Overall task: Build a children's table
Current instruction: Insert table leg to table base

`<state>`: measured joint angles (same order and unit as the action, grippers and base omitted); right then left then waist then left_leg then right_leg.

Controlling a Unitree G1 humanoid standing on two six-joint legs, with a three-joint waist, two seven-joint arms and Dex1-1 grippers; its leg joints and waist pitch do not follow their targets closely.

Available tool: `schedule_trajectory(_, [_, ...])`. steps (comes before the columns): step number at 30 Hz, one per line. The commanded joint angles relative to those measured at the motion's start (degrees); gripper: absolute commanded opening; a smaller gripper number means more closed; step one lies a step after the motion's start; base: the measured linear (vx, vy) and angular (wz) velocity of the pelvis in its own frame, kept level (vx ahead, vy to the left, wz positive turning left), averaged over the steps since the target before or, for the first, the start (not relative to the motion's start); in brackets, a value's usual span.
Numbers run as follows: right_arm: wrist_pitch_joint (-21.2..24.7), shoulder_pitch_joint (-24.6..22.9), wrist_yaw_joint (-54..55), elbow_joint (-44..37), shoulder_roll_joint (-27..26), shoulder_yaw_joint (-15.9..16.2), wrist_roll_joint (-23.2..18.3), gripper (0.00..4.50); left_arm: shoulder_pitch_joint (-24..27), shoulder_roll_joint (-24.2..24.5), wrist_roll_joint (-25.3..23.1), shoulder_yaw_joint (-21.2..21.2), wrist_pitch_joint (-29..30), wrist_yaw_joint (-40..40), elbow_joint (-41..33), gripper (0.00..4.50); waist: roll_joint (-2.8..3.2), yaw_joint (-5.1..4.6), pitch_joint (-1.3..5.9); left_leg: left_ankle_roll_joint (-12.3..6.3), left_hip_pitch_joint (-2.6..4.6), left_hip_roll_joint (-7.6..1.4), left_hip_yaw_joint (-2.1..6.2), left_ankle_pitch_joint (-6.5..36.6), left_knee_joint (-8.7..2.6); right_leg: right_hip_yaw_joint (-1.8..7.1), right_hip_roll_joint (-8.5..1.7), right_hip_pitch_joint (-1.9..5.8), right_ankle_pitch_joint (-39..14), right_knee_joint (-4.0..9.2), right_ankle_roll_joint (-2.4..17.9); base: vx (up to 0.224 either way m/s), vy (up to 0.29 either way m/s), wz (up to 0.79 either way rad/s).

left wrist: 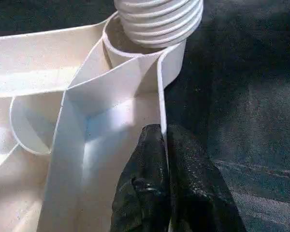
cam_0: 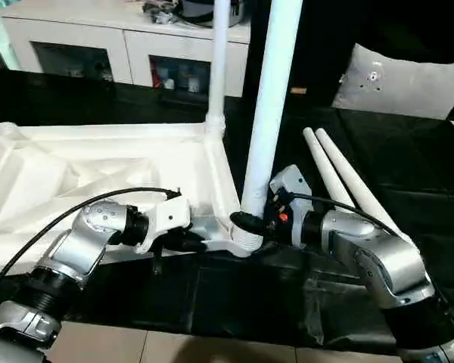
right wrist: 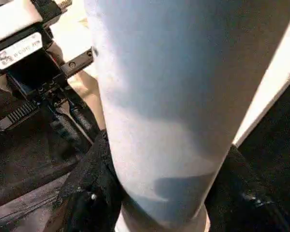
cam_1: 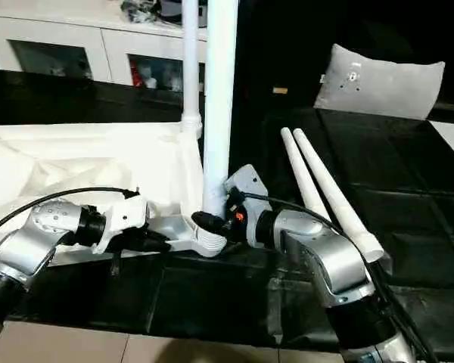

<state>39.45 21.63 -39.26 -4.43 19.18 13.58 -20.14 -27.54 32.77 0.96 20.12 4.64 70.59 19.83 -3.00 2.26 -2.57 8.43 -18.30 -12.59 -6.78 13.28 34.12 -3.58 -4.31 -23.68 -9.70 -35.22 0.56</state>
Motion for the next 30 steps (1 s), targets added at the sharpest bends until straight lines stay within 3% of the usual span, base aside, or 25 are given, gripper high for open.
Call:
schedule_trajectory(1, [0.60,-0.59,0.12,2.38,0.52,0.85,1.06,1.91,-0.14,0.45,-1.70,2.73,-0.79,2.57,-1.20,0.00,0.95,0.04,3.10,0.68,-1.34,0.47,-2.05,5.74,-4.47,2.37,-2.19,3.71,-10.84,3.41,10.23,0.000,0.000,0.00])
schedule_trajectory(15, [-1.69,-2.02,-0.44,5.35,-0.93,-1.03,0.03,1.90,-0.05,0.98,0.80,2.13,-0.36,5.59,-3.84,0.00,0.94,0.18,3.08,0.73,-1.33,0.45,-2.06,6.40,-4.53,2.32,-2.14,3.80,-10.26,3.34,10.87,0.000,0.000,0.00])
schedule_trajectory(23, [-2.05,-3.15,-1.71,4.63,-0.76,-0.21,-0.37,1.90,-1.22,0.31,-1.56,1.55,-2.62,1.68,-1.37,0.00,0.97,0.42,3.10,0.65,-1.29,0.42,-2.10,6.34,-4.52,2.32,-2.15,3.81,-10.23,3.41,10.77,0.000,0.000,0.00])
schedule_trajectory(24, [-2.29,-3.53,-1.53,4.84,-0.99,-0.61,-0.47,1.90,-1.22,0.27,-1.71,1.23,-2.73,1.09,-1.13,0.00,1.20,0.53,3.08,0.75,-1.26,0.43,-2.09,6.52,-4.52,2.33,-2.17,3.78,-10.45,3.41,10.73,0.000,0.000,0.00])
schedule_trajectory(30, [-4.59,-6.93,-0.27,6.72,-4.46,-5.80,-4.11,1.90,0.04,-0.53,-0.06,-0.87,-1.38,-0.56,-1.11,0.00,1.09,0.90,3.06,0.83,-1.21,0.32,-2.10,8.96,-4.72,2.25,-2.31,3.57,-13.91,3.85,10.04,0.000,0.000,0.00])
